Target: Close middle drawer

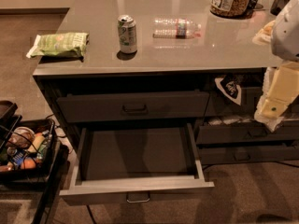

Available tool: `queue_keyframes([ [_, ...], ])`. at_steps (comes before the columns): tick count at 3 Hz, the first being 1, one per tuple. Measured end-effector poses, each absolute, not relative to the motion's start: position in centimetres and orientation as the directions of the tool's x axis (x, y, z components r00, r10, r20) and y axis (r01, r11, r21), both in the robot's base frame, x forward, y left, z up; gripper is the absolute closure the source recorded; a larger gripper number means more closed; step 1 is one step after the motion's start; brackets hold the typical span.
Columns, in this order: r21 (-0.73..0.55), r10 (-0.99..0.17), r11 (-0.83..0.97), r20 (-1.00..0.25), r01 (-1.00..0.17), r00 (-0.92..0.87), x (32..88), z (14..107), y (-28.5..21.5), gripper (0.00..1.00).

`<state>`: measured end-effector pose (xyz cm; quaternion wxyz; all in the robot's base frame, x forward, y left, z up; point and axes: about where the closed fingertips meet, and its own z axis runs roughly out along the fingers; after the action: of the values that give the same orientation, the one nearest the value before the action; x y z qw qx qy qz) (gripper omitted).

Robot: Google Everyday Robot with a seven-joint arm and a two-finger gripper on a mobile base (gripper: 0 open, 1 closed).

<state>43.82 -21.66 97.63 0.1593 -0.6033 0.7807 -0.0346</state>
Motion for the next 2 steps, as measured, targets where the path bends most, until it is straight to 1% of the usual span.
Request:
queue_keyframes([
  [1,-0.246,-0.953,0.270,-0.207,-0.931,-0.221,43.82,97.64,-21.66,0.00],
  [2,-0.274,-0.941,0.277,-0.271,-0.921,-0.202,43.33,97.67,-21.80,0.00],
])
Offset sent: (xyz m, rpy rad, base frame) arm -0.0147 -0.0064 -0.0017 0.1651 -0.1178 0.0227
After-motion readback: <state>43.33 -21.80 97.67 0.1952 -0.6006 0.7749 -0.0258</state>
